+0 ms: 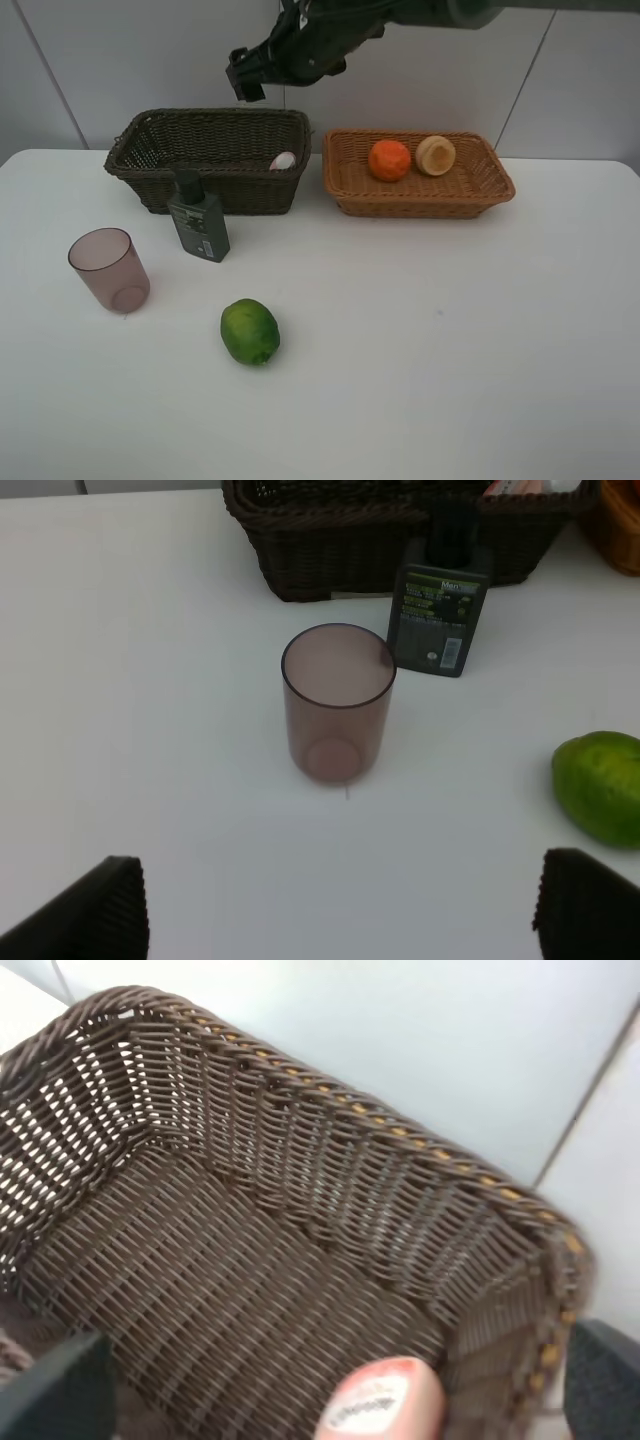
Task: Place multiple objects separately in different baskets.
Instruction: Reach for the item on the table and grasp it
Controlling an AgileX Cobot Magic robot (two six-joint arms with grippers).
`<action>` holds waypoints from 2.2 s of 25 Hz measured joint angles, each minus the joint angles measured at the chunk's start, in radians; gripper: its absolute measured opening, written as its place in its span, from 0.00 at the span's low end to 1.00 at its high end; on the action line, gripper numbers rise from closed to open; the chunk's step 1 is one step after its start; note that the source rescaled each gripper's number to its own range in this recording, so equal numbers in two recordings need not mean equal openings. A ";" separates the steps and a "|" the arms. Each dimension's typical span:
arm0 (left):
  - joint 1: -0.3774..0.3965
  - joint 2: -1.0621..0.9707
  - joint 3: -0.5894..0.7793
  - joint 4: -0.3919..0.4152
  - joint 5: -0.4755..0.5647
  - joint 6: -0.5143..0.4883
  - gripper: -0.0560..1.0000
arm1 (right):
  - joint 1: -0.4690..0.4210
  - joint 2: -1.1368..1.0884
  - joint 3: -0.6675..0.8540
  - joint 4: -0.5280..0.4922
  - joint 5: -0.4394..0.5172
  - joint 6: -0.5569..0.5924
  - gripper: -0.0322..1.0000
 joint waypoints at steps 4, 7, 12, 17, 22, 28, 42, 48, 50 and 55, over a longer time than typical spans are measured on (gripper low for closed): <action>0.000 0.000 0.000 0.000 0.000 0.000 1.00 | 0.000 -0.139 0.135 -0.008 0.000 -0.029 0.97; 0.000 0.000 0.000 0.000 0.000 0.000 1.00 | -0.010 -0.266 0.312 -0.009 -0.069 -0.064 0.97; 0.000 0.000 0.000 0.000 0.000 0.000 1.00 | -0.069 -0.477 0.591 -0.009 -0.133 -0.071 0.97; 0.000 0.000 0.000 0.000 0.000 0.000 1.00 | -0.108 -0.622 0.708 -0.009 -0.035 -0.071 0.97; 0.000 0.000 0.000 0.000 0.000 0.000 1.00 | -0.126 -0.723 0.722 0.015 0.086 -0.074 0.97; 0.000 0.000 0.000 0.000 0.000 0.000 1.00 | -0.186 -0.839 0.842 0.041 0.099 -0.075 0.97; 0.000 0.000 0.000 0.000 0.000 0.000 1.00 | -0.452 -1.276 1.050 0.078 0.341 -0.057 0.97; 0.000 0.000 0.000 0.000 0.000 0.000 1.00 | -0.480 -1.481 1.062 0.053 0.551 0.028 0.97; 0.000 0.000 0.000 0.000 0.000 0.000 1.00 | -0.480 -1.541 1.075 0.042 0.585 0.032 0.97; 0.000 0.000 0.000 0.000 0.000 0.000 1.00 | -0.480 -1.654 1.080 0.040 0.655 0.035 0.97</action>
